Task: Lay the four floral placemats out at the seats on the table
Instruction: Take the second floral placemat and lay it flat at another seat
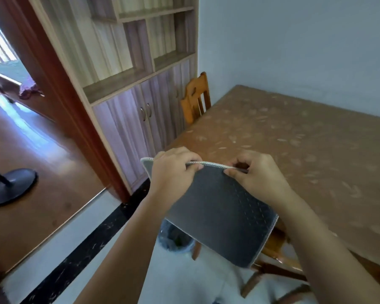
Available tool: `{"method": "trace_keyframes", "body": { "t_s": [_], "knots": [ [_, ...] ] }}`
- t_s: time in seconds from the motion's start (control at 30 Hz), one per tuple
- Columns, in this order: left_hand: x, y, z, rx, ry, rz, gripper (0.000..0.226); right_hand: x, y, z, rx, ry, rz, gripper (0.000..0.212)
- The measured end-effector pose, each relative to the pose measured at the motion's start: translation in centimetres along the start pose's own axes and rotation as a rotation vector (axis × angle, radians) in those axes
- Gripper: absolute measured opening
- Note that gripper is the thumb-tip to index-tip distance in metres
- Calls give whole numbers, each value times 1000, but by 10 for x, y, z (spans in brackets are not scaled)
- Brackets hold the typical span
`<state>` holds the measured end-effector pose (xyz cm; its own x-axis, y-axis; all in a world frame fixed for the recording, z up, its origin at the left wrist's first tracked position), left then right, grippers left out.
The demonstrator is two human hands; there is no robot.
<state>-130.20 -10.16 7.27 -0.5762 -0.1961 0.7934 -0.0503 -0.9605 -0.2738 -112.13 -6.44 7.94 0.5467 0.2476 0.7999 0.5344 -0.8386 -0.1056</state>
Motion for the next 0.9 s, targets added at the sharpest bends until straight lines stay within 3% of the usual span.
{"method": "trace_keyframes", "body": {
  "t_s": [0.27, 0.37, 0.5, 0.73, 0.9],
  "knots": [
    [-12, -98, 21, -200, -103, -57, 8, 51, -36, 44, -136, -58, 131, 8],
    [-19, -141, 30, -238, -98, -77, 8, 73, -55, 63, -177, -66, 161, 12],
    [-39, -197, 47, -307, -76, -109, 7, 103, -73, 95, -211, -51, 226, 37],
    [-95, -279, 77, -418, -27, -174, 6, 145, -98, 170, -332, 30, 294, 25],
    [-142, -338, 99, -511, -23, -23, 3, 173, -120, 216, -295, 174, 502, 3]
  ]
}}
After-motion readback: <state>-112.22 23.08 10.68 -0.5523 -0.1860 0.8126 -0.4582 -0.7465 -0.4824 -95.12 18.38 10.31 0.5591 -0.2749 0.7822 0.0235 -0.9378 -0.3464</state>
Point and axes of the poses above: each hand's wrist, its own y-axis away from the middle knuckle, its own x-axis out of the back of the hand, z = x × y, the point moved 1 cm from there along -y, towards the middle knuckle, and after that the axes turned 12 degrees about -z, right-handed, at the moved point
